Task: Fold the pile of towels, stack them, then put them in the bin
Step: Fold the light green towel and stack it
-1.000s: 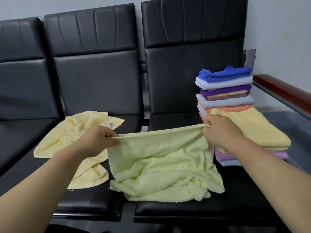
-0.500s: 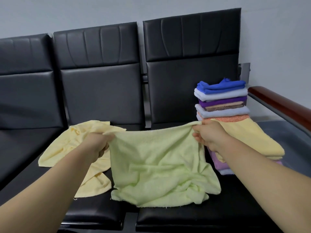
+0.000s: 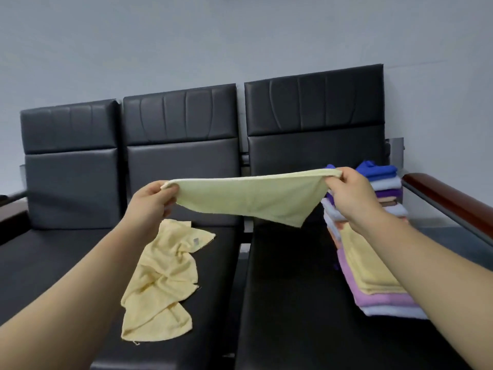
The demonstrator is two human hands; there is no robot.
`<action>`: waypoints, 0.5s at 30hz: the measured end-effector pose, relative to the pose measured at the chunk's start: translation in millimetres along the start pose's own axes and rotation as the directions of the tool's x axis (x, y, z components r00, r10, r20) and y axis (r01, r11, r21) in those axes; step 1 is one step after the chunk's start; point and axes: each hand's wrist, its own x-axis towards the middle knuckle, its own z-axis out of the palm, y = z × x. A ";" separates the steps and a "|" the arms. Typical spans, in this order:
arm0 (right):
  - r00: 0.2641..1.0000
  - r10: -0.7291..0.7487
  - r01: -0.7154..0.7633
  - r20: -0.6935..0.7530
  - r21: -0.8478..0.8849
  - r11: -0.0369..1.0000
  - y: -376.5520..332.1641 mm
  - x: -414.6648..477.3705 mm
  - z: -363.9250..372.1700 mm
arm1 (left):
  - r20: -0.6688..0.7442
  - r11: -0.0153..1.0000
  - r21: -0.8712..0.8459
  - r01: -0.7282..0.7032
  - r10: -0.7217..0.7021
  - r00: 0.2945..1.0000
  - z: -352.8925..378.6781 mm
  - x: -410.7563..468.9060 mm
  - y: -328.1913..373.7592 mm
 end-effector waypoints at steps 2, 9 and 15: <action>0.998 0.016 -0.012 0.054 -0.075 0.997 19.9 -21.5 1.4 | 0.002 0.992 0.122 0.031 -0.031 1.000 -9.2 -14.1 -20.6; 0.924 0.269 -0.164 0.272 -0.353 0.921 100.6 -79.5 27.3 | 0.087 0.820 0.569 0.069 -0.143 0.986 -13.6 -63.8 -104.0; 0.778 0.554 -0.359 0.296 -0.515 0.779 110.9 -92.0 36.5 | 0.139 0.718 0.686 0.120 -0.291 0.947 -24.2 -66.8 -117.9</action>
